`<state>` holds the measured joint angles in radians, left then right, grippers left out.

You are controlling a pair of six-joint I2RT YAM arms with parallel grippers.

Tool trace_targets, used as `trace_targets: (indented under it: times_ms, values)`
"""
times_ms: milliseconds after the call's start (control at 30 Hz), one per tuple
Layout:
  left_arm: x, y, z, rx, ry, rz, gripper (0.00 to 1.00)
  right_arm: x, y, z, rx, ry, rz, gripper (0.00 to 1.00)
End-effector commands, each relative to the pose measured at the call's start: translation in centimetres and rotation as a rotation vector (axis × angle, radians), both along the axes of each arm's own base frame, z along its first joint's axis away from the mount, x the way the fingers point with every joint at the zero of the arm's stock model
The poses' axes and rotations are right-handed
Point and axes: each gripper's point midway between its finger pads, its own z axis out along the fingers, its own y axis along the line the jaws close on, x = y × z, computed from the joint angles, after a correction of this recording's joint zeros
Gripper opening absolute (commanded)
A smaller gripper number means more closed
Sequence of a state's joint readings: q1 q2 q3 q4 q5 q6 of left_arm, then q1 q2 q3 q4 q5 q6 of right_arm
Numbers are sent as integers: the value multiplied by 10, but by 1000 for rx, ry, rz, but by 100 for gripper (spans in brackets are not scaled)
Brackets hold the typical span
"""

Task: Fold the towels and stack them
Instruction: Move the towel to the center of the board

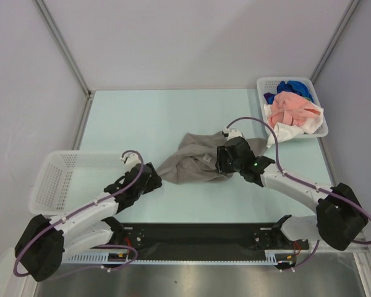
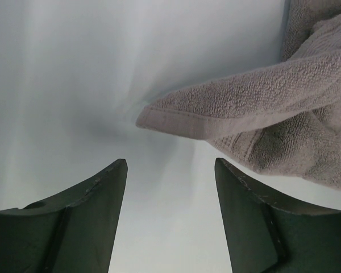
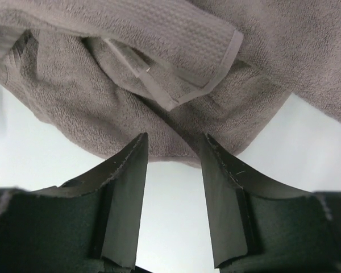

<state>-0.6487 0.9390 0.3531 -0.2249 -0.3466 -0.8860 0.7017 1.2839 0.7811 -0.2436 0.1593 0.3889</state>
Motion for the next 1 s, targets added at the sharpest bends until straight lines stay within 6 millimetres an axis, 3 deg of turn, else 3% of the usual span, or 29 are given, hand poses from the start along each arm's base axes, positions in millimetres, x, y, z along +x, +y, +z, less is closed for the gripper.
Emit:
trace_targets:
  times_ms: [0, 267, 533, 967]
  values:
    - [18, -1, 8, 5, -83, 29, 69, 16, 14, 11, 75, -54, 16, 47]
    - [33, 5, 7, 83, -114, 59, 65, 22, 21, -7, 101, -7, 12, 52]
    - [39, 7, -3, 132, -102, 60, 58, 24, 23, -13, 119, 14, 8, 58]
    - [56, 1, 19, 144, -182, 46, 39, 19, 16, -22, 117, 42, -12, 61]
